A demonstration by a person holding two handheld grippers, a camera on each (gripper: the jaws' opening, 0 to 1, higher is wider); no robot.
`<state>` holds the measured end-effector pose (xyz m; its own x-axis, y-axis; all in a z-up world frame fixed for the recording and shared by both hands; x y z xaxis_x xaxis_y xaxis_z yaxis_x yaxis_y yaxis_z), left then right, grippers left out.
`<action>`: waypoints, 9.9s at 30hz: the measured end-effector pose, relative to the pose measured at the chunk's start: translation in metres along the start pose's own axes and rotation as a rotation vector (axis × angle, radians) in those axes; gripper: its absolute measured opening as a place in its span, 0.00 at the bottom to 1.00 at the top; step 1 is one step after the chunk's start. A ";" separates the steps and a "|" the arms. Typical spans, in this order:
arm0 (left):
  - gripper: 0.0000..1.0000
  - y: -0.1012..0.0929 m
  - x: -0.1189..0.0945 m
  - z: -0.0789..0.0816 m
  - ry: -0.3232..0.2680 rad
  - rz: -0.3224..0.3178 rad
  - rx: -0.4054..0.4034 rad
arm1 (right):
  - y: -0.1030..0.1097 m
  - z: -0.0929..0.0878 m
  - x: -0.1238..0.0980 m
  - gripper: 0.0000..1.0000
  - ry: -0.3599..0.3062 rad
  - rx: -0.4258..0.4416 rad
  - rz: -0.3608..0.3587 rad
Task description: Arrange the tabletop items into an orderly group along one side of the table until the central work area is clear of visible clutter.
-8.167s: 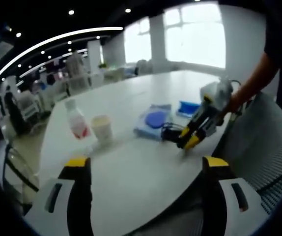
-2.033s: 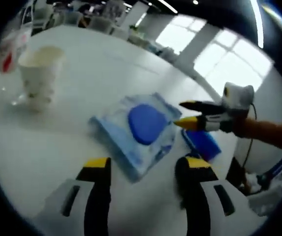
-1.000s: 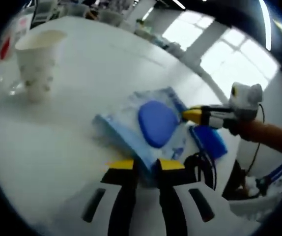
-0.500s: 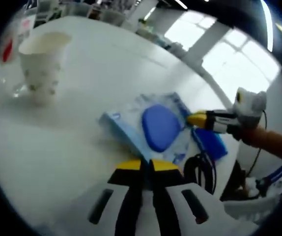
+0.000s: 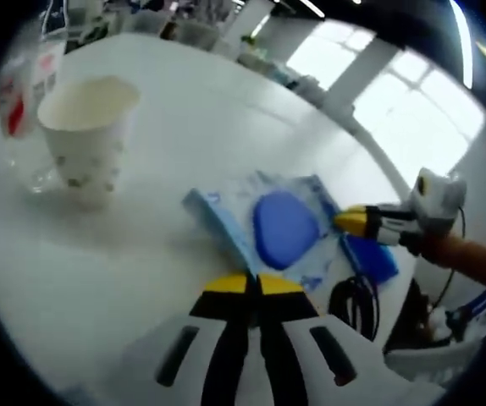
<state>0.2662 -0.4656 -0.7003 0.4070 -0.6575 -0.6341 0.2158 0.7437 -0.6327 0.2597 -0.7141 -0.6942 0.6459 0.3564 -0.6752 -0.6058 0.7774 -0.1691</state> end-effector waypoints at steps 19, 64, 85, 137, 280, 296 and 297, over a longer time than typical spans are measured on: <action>0.00 0.018 0.005 0.032 -0.072 0.049 0.025 | 0.011 0.008 0.011 0.00 -0.024 0.023 0.017; 0.01 0.039 0.007 0.051 -0.192 0.152 0.076 | 0.021 0.017 0.032 0.01 -0.049 0.090 0.024; 0.11 0.041 0.000 0.049 -0.185 0.157 0.084 | 0.025 0.011 0.031 0.07 -0.022 0.077 0.003; 0.54 -0.018 -0.148 0.044 -0.419 0.043 0.370 | 0.030 0.016 0.007 0.37 -0.049 0.074 -0.076; 0.95 0.030 -0.216 -0.048 -0.284 0.037 0.534 | -0.026 0.039 -0.093 0.00 0.085 -0.680 0.033; 0.92 0.031 -0.216 -0.048 -0.268 0.050 0.547 | -0.040 0.033 -0.068 0.00 0.170 -0.915 0.072; 0.92 0.031 -0.216 -0.048 -0.263 0.052 0.549 | -0.041 0.032 -0.065 0.00 0.175 -0.923 0.074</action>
<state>0.1422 -0.3068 -0.6046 0.6194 -0.6190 -0.4829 0.5876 0.7734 -0.2377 0.2569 -0.7525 -0.6207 0.5577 0.2473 -0.7923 -0.8193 0.0111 -0.5733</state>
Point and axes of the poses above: the point that each gripper's makers call its tool centre point, and the gripper's own axes: x roughly forward along the fingers, y roughly to its left, z roughly out of its top, the point moved 8 cm from there along -x, roughly backward along the fingers, and after that the axes turned 14 degrees about -x, right-handed, at the moved point
